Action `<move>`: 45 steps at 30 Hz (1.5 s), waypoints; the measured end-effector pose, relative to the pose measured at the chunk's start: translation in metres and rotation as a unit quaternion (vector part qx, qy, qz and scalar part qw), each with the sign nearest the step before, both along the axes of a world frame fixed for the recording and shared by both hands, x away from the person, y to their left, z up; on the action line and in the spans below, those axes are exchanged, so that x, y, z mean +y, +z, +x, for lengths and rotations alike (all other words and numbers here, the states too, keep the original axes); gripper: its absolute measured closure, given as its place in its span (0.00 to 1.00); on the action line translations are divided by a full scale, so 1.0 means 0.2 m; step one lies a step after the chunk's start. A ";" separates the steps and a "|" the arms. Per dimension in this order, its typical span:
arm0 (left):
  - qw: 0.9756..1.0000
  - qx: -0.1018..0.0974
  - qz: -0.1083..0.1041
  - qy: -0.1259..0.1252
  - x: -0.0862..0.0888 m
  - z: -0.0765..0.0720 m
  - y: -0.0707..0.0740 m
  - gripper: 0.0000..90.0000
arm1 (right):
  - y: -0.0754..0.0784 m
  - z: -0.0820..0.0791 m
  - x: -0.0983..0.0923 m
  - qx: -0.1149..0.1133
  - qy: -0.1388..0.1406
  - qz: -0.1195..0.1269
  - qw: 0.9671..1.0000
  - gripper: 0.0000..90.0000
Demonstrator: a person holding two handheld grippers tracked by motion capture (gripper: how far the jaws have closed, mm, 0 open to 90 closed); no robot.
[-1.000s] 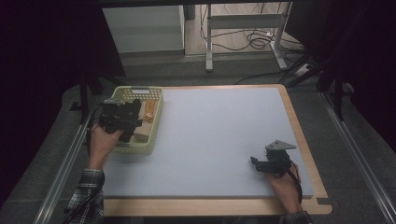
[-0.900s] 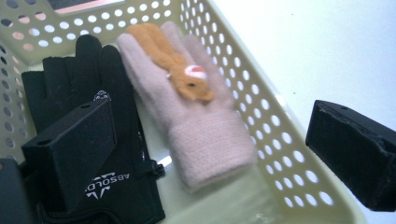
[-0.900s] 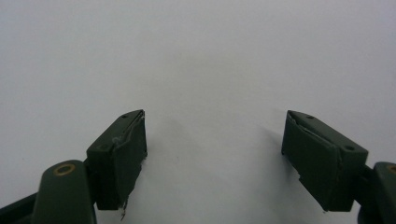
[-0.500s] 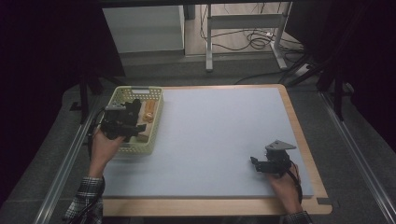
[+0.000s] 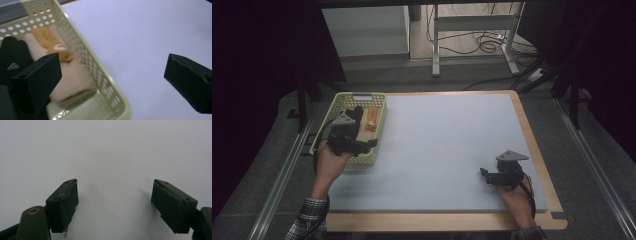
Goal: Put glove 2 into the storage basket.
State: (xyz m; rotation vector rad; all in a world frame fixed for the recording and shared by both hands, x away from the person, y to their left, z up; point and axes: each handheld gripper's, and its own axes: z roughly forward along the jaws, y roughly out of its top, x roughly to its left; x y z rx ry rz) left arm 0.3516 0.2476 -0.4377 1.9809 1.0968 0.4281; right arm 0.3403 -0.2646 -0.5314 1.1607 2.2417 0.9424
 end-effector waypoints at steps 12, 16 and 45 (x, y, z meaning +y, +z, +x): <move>0.999 -0.014 -0.005 -0.050 -0.19 -0.10 -0.04 0.02 | 0.00 0.00 0.00 0.000 0.000 0.000 1.000 0.24; 0.998 -0.018 -0.005 -0.064 -0.25 -0.14 -0.07 0.02 | 0.00 0.00 0.00 -0.001 0.000 0.000 1.000 0.24; 0.993 0.012 0.003 -0.115 -0.48 -0.27 -0.50 0.00 | 0.00 0.00 0.00 -0.002 0.001 -0.001 1.000 0.24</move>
